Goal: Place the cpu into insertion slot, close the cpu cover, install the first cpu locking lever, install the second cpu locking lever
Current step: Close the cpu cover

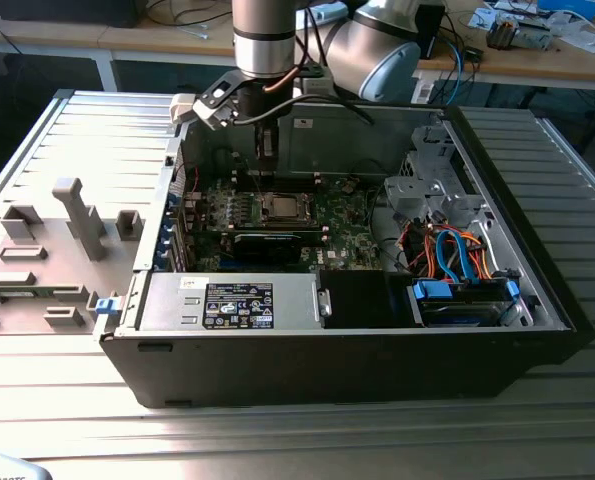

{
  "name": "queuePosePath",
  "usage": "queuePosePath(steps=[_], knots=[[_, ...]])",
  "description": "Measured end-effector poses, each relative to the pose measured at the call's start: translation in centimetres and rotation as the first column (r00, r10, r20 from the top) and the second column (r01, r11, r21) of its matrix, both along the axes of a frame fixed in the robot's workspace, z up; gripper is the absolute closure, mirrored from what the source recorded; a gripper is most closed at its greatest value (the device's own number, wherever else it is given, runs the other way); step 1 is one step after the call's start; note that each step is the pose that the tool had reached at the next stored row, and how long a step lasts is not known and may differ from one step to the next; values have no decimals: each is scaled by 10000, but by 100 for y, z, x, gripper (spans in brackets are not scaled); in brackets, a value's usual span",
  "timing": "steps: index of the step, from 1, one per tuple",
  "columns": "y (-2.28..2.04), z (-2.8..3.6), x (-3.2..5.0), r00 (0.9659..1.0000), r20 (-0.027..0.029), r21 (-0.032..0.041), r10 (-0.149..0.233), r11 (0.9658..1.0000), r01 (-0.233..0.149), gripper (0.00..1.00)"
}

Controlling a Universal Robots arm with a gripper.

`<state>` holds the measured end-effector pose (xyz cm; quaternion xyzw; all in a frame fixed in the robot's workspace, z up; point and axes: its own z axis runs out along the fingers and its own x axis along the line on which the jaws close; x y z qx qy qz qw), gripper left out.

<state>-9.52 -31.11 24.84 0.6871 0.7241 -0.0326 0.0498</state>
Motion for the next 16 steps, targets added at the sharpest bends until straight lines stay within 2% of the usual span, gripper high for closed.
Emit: queuePosePath(steps=[16], knots=[[0, -2, -44, 10000, 0, 0, -1, 10000, 1, 89]])
